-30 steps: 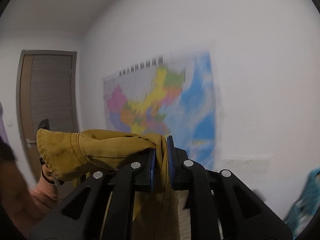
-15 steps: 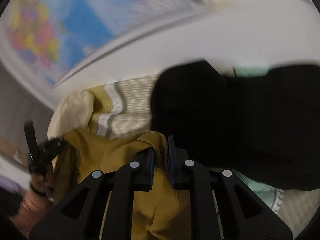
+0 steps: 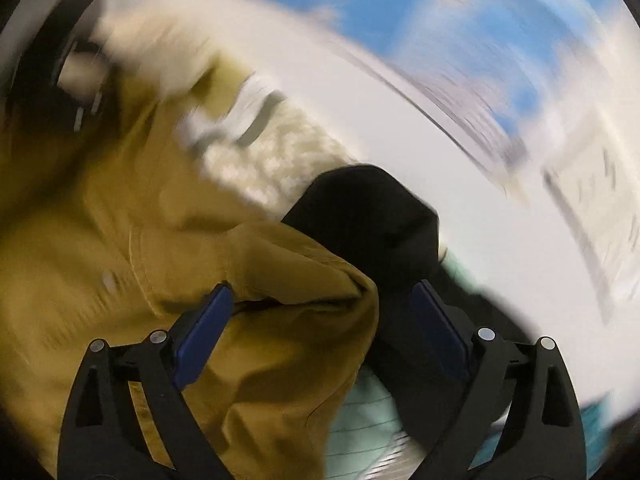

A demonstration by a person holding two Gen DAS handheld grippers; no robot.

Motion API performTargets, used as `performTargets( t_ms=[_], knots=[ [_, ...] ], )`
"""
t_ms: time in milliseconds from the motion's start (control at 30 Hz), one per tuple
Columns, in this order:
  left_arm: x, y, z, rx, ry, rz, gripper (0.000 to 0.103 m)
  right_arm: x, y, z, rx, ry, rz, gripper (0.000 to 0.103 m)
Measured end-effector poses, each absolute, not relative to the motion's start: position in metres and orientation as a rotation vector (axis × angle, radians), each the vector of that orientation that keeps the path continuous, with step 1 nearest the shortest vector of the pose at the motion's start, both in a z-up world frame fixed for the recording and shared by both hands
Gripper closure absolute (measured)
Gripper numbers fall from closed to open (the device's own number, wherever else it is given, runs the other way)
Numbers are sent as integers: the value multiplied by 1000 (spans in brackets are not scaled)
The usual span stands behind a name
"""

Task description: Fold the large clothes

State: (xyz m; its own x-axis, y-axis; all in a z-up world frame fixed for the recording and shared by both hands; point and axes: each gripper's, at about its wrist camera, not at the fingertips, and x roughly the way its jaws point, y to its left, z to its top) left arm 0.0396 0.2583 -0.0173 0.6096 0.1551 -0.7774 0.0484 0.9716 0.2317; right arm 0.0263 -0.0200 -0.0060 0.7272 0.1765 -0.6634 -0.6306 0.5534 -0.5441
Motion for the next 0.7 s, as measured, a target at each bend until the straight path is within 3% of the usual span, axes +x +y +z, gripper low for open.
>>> performTargets(
  t_ms=[33, 100, 133, 167, 200, 233, 500, 700],
  knots=[
    [42, 258, -20, 241, 922, 62, 47, 25, -16, -11, -906, 580, 520, 13],
    [46, 259, -23, 232, 928, 60, 67, 22, -5, -24, -991, 571, 555, 17],
    [48, 261, -22, 215, 935, 68, 80, 24, 2, -27, -1009, 564, 568, 31],
    [52, 263, -23, 196, 938, 69, 94, 26, 4, -27, -998, 579, 604, 60],
    [53, 267, -18, 163, 931, 78, 94, 34, 4, -23, -937, 631, 636, 77],
    [54, 272, -13, 125, 924, 68, 96, 46, 8, -16, -867, 667, 649, 87],
    [69, 313, 46, -221, 835, 5, 100, 115, -91, 94, -15, 604, 619, 91],
    [119, 303, -11, -205, 1014, 111, 99, 184, -82, 22, 89, 854, 494, 86]
  ],
)
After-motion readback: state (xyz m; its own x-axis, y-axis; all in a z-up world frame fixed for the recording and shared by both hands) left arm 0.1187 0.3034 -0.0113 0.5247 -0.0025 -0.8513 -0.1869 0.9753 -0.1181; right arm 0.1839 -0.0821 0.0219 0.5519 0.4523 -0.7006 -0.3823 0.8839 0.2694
